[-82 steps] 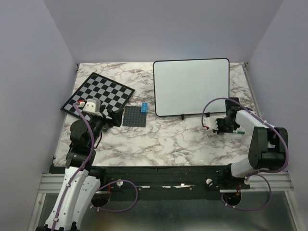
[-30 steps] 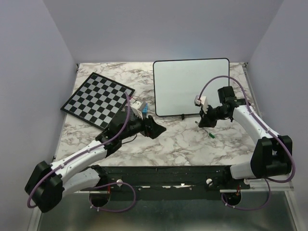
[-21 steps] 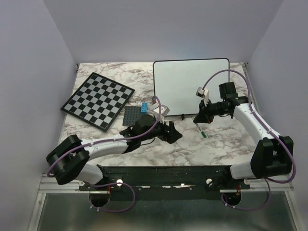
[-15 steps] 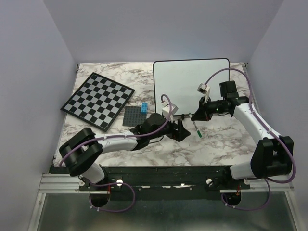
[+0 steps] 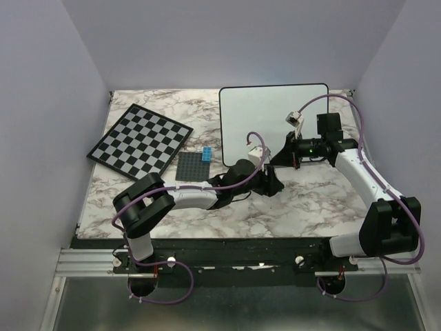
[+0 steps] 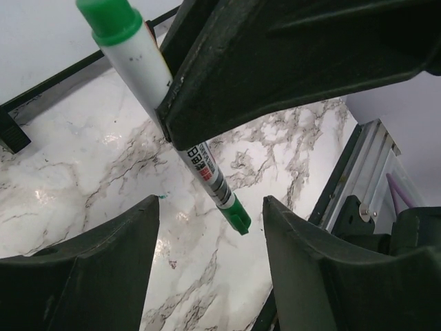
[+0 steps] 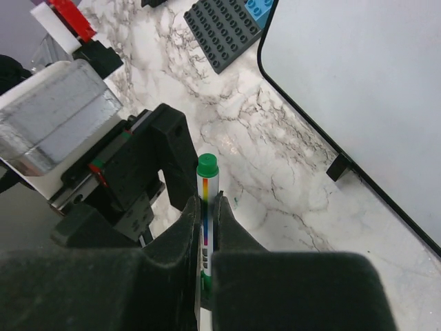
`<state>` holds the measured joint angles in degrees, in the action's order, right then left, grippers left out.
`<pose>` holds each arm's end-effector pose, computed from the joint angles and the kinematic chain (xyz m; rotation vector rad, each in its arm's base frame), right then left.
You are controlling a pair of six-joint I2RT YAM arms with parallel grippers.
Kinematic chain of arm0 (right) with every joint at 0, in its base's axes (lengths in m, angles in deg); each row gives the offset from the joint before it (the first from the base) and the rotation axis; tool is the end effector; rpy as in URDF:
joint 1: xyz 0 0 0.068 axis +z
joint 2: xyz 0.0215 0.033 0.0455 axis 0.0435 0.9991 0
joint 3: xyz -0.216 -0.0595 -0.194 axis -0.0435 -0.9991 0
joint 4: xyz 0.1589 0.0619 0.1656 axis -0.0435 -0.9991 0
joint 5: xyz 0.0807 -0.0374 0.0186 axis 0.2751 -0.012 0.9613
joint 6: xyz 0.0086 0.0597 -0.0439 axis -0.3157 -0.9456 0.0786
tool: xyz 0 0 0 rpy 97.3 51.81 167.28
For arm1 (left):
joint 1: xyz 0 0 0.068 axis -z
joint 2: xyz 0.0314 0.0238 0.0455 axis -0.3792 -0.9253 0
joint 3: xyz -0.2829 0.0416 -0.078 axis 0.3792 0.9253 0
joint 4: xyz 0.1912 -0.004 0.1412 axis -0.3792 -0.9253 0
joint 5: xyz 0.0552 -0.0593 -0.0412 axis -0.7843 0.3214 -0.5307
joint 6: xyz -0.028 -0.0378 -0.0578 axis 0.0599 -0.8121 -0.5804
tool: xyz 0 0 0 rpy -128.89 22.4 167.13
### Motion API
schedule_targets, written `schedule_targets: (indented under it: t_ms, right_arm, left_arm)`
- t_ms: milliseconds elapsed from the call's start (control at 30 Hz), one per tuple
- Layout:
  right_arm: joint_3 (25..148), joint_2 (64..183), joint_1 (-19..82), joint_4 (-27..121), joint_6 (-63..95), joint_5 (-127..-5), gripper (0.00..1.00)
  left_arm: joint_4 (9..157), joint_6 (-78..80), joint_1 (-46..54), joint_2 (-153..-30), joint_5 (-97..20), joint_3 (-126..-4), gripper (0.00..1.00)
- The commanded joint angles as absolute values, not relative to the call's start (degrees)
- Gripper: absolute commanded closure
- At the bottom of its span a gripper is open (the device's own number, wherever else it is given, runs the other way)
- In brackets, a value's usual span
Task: Write a sentence on the whiteboard
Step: Open the whiteboard marker at the center of the board.
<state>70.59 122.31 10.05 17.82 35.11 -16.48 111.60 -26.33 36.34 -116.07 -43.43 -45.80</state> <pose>0.2571 0.0870 0.2948 -0.8008 2.0618 1.1414 0.2030 -0.3398 0.2378 0.3920 2.0141 -1.1905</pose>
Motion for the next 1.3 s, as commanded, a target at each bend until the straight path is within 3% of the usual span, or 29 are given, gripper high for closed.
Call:
schedule_targets:
  t_ms: [0, 100, 133, 200, 233, 333, 367, 400, 467, 533, 700, 1000, 1200, 1267]
  right_arm:
    - [69.3, 120.1, 10.3, 20.9, 31.8, -14.4, 0.99]
    - [68.7, 119.7, 10.2, 21.6, 31.4, -13.9, 0.99]
    - [68.5, 119.6, 10.3, 21.6, 31.3, -13.6, 0.99]
    - [67.9, 118.9, 10.3, 21.7, 31.6, -13.5, 0.97]
    - [67.8, 118.5, 10.2, 21.7, 31.8, -13.4, 0.91]
    - [69.1, 116.9, 10.2, 18.1, 36.8, -12.8, 0.65]
    - [70.3, 116.6, 10.2, 11.2, 40.8, -12.4, 0.44]
    - [71.3, 116.2, 10.2, 7.8, 49.1, -12.0, 0.34]
    - [74.2, 115.7, 10.3, 0.8, 57.5, -11.6, 0.16]
    - [76.5, 116.1, 10.3, -9.4, 69.1, -11.9, 0.12]
    - [76.9, 116.4, 11.8, -17.1, 79.0, -11.4, 0.11]
    - [73.3, 114.3, 20.3, -1.0, 63.1, -7.8, 0.2]
    - [72.6, 116.4, 23.1, 0.4, 60.0, -3.7, 0.47]
    - [71.9, 116.5, 23.4, 1.3, 58.9, -4.5, 0.62]
  left_arm:
    - [110.4, -27.7, 36.8, -117.7, -45.5, -48.1, 0.42]
    - [110.3, -27.1, 36.7, -118.0, -44.6, -48.3, 0.66]
    - [110.2, -26.6, 36.7, -117.7, -44.3, -48.4, 0.84]
    - [109.8, -24.2, 36.6, -117.2, -43.0, -48.1, 0.93]
    - [109.0, -23.2, 36.4, -116.3, -42.3, -47.7, 0.99]
    - [105.7, -16.8, 34.8, -112.7, -35.6, -45.7, 1.0]
    - [104.0, -14.5, 34.1, -111.5, -33.2, -45.4, 1.0]
    - [101.1, -9.5, 32.7, -110.0, -30.4, -45.1, 1.0]
    - [90.9, -4.0, 31.1, -105.7, -22.3, -45.5, 1.0]
    - [76.0, 5.4, 29.7, -102.7, -18.1, -48.9, 1.0]
    - [53.3, 17.3, 29.5, -102.1, -13.2, -55.4, 1.0]
    - [50.4, 18.1, 29.7, -104.3, -9.3, -60.1, 1.0]
    - [51.2, 17.4, 29.7, -104.6, -8.7, -60.7, 1.0]
    - [51.9, 17.0, 29.7, -104.5, -8.8, -60.5, 1.0]
